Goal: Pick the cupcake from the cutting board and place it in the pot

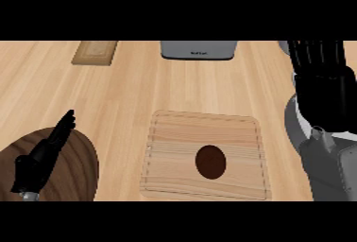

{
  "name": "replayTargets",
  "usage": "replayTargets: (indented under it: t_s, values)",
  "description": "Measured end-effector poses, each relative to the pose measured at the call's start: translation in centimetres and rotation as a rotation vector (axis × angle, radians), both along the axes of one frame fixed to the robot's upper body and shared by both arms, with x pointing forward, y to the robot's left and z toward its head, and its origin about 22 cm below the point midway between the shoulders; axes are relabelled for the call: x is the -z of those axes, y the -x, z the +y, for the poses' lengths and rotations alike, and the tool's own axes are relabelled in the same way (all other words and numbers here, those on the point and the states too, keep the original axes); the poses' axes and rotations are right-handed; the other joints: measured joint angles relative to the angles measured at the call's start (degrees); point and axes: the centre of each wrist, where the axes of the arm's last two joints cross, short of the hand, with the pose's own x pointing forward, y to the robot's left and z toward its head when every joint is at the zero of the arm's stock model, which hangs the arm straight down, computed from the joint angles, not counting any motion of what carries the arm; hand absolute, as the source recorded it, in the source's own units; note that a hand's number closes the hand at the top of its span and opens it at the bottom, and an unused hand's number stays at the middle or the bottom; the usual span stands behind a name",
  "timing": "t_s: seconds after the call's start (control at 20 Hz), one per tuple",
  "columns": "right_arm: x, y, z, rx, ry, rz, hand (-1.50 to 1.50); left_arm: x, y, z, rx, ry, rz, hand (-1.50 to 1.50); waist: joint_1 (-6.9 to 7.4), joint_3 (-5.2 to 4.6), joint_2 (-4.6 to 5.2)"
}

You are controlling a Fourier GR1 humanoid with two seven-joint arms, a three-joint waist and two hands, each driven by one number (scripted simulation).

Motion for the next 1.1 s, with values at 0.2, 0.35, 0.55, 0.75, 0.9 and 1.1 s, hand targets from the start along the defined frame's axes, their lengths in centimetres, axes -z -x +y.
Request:
replayTargets:
  t_s: [0.2,0.35,0.55,0.75,0.9,1.1]
  values:
    - [0.8,-1.4,1.9,-0.178,0.137,-0.008,1.5,-2.2,-2.1,-1.1,-0.03,0.067,-0.099,0.0,1.28,0.76,1.23]
    - [-0.2,-2.1,2.9,-0.317,0.355,-0.073,1.5,-3.8,-3.4,-2.1,-0.051,0.129,-0.171,0.0,3.09,0.73,1.44]
    - [2.9,-3.6,2.9,-0.376,0.569,-0.087,-1.5,-5.7,-5.0,-3.6,-0.072,0.21,-0.21,0.0,3.78,1.08,2.5]
    - [6.9,-4.9,1.3,-0.467,0.563,-0.137,-1.5,-6.8,-5.5,-4.1,-0.1,0.249,-0.217,0.0,3.54,1.3,2.65]
    - [7.0,-6.5,0.7,-0.509,0.584,-0.191,-1.5,-7.2,-6.3,-4.2,-0.117,0.258,-0.213,0.0,2.74,1.3,2.45]
    - [5.2,-8.0,0.1,-0.552,0.726,-0.204,-1.5,-7.9,-6.7,-4.4,-0.141,0.265,-0.212,0.0,1.94,1.26,2.0]
